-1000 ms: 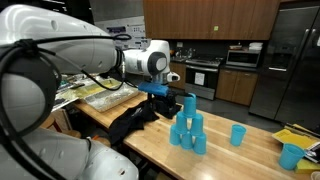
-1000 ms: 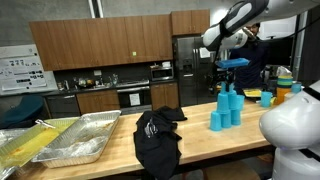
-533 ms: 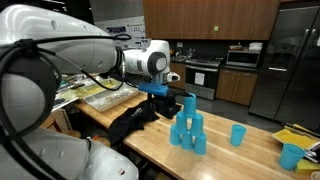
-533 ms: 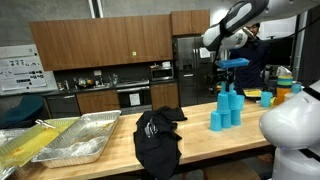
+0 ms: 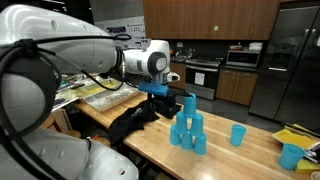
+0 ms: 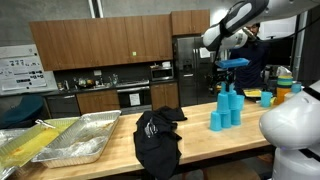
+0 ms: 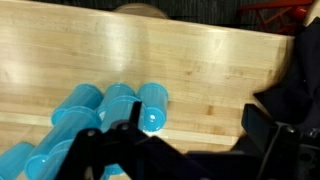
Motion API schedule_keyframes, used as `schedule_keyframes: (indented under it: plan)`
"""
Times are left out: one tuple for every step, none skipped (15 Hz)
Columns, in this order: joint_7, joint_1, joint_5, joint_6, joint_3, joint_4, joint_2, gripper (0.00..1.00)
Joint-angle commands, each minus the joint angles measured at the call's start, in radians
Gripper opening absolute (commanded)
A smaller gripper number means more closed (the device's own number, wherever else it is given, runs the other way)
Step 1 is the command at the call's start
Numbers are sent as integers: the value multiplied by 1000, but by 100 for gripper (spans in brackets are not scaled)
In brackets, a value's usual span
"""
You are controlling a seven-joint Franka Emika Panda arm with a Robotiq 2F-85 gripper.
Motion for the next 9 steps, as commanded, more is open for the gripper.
schedule_keyframes:
  plan:
    - [-4,8,9,-2,-2,11,-10,100]
    - [0,8,2,2,4,22,-21,100]
    - [1,8,-5,5,9,35,-33,100]
    - [-1,10,-8,8,13,48,-43,100]
    - [7,10,-13,9,22,66,-54,100]
    - [7,11,-18,11,28,82,-63,100]
    - [11,11,-26,14,39,103,-70,100]
    - [15,11,-32,15,48,121,-75,100]
    - [19,10,-39,26,56,132,-82,100]
